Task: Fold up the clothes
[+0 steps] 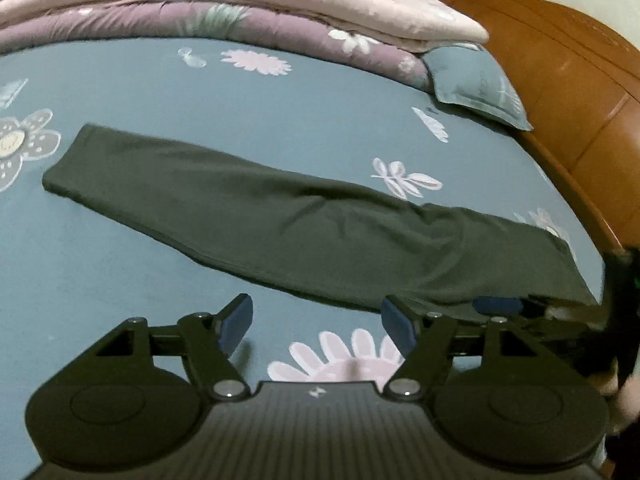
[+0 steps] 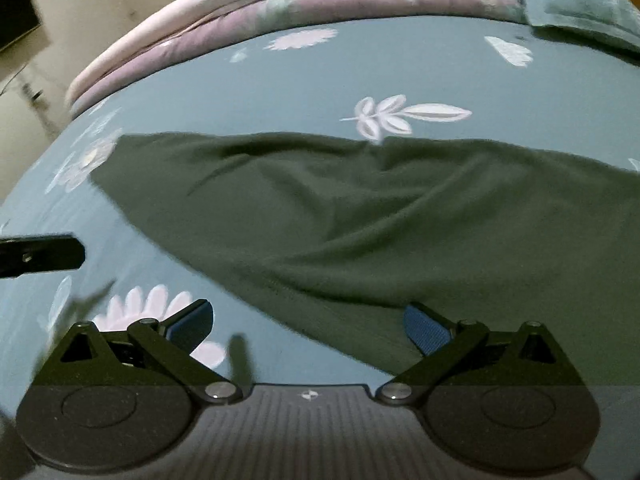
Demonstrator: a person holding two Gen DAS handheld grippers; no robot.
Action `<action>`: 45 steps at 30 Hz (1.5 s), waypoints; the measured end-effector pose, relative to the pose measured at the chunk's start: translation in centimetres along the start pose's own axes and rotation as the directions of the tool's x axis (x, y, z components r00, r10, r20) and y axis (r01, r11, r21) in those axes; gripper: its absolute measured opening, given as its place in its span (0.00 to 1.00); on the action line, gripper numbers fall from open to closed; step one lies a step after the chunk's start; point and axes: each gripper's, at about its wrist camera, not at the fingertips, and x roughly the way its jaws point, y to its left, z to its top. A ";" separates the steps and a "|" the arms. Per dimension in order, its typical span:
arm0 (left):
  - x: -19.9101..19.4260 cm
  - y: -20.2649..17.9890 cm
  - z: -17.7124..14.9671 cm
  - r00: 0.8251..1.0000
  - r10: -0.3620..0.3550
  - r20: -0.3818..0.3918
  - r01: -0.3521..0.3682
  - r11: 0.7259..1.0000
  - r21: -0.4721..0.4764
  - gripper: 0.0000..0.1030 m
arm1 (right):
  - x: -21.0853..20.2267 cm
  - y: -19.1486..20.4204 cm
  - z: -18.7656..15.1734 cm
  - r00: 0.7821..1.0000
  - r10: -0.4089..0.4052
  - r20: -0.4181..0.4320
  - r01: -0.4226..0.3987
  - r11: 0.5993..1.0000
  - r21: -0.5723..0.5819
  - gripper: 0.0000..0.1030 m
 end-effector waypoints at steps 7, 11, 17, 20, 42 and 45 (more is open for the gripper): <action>3.2 -0.5 3.8 0.998 -0.065 0.002 0.065 0.998 0.022 0.70 | -1.4 0.9 -1.1 0.997 0.027 -0.069 -0.024 0.999 0.033 1.00; 4.4 -1.1 5.5 0.997 -0.069 0.022 0.068 0.997 0.032 0.70 | -1.2 1.0 0.6 0.999 0.038 0.013 -0.039 0.998 0.049 1.00; 6.2 -0.8 6.0 0.997 -0.070 0.028 0.068 0.995 0.078 0.70 | -0.5 1.1 -1.7 0.997 0.078 -0.022 -0.075 0.992 0.105 1.00; 8.2 -0.6 6.8 0.997 -0.063 0.046 0.057 0.990 0.127 0.70 | -0.8 1.2 -2.0 0.997 0.077 -0.025 -0.073 0.991 0.113 1.00; 9.0 1.5 4.9 0.950 -0.307 -0.050 0.311 0.931 0.192 0.72 | 2.5 6.4 1.3 0.995 0.098 -0.032 -0.103 0.968 -0.228 1.00; 9.6 2.6 3.9 0.957 -0.262 -0.121 0.274 0.957 0.098 0.70 | 3.4 8.0 2.2 0.994 0.100 -0.042 -0.108 0.938 -0.328 1.00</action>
